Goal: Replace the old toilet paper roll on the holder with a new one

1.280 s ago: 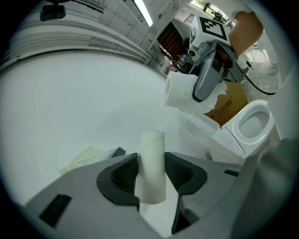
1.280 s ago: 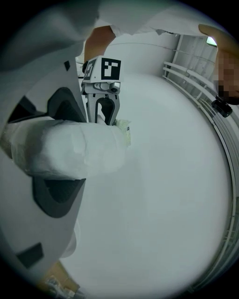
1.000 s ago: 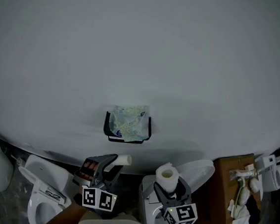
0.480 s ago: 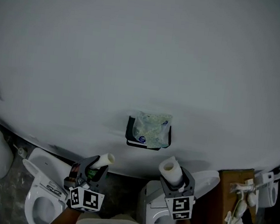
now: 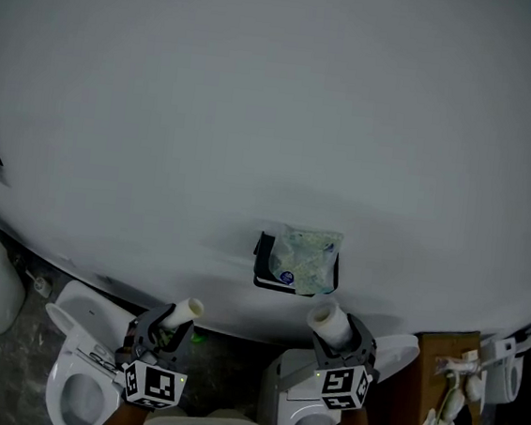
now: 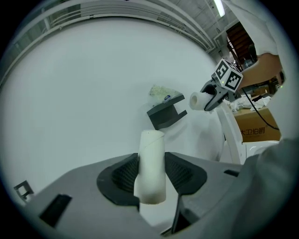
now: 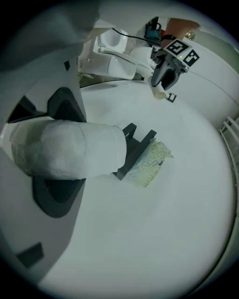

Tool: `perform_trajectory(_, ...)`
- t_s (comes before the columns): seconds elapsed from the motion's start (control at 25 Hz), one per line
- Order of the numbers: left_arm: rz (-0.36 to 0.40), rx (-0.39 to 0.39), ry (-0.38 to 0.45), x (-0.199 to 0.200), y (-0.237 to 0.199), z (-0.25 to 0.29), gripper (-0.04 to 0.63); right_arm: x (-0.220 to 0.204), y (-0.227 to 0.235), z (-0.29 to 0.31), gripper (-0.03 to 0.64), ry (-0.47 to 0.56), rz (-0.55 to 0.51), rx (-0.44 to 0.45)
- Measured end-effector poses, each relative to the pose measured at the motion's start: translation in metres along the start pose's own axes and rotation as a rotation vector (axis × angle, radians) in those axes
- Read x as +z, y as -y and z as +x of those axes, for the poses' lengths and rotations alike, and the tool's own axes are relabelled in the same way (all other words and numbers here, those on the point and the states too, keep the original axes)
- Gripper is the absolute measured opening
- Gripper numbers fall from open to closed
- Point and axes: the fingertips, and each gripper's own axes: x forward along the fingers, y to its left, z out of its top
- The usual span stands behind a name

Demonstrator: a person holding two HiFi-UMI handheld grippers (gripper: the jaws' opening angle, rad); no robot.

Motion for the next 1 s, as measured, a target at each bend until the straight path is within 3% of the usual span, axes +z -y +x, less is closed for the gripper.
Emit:
perform_trajectory(0.4, -0.039, 0.005, 0.010, -0.006, -0.016, -0.009, 0.187, -0.010, 0.004, 0.024, 0.324, -0.131, -0.170, -0.042)
perform_trajectory(1.0, -0.063, 0.028, 0.041, -0.004, -0.034, -0.001, 0.187, -0.001, 0.007, 0.053, 0.324, -0.136, -0.301, -0.083)
